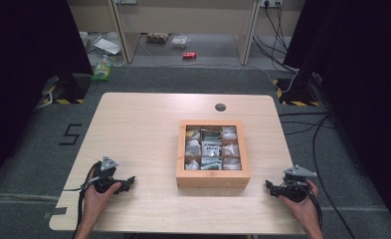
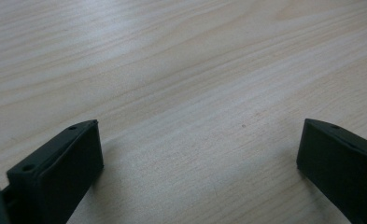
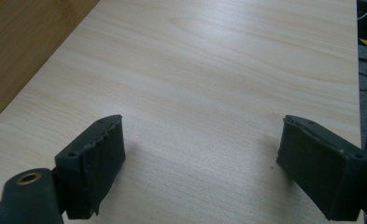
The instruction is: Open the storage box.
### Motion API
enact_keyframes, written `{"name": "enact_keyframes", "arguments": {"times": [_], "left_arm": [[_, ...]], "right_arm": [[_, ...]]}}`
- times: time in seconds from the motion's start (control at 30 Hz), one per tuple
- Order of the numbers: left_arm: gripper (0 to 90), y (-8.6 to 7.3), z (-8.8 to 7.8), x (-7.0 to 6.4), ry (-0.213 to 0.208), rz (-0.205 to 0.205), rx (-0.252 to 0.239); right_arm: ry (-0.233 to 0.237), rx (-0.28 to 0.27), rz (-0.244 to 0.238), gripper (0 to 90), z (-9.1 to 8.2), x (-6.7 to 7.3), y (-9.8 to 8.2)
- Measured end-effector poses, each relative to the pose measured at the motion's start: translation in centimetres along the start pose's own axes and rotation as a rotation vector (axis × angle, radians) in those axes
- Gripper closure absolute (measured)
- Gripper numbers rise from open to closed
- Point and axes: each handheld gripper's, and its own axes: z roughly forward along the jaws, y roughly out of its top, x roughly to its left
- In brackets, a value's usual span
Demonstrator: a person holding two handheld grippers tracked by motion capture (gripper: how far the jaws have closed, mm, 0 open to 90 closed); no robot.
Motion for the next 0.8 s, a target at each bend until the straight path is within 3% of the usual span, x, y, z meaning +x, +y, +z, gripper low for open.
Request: {"name": "enact_keyframes", "arguments": {"times": [0.1,0.17,0.7,0.8], "left_arm": [[0.0,0.0,0.0,0.0,0.0,0.0,0.0],[0.0,0.0,0.0,0.0,0.0,0.0,0.0],[0.0,0.0,0.0,0.0,0.0,0.0,0.0],[0.0,0.0,0.0,0.0,0.0,-0.001,-0.001]], "right_arm": [[0.001,-0.003,-0.002,16.9,0.0,0.0,0.0],[-0.003,-0.017,-0.001,23.7,-0.1,0.0,-0.1],[0.056,-0.113,0.002,25.1,-1.2,1.8,0.9],[0.08,-0.136,0.021,26.0,-1.7,2.4,1.2]]}}
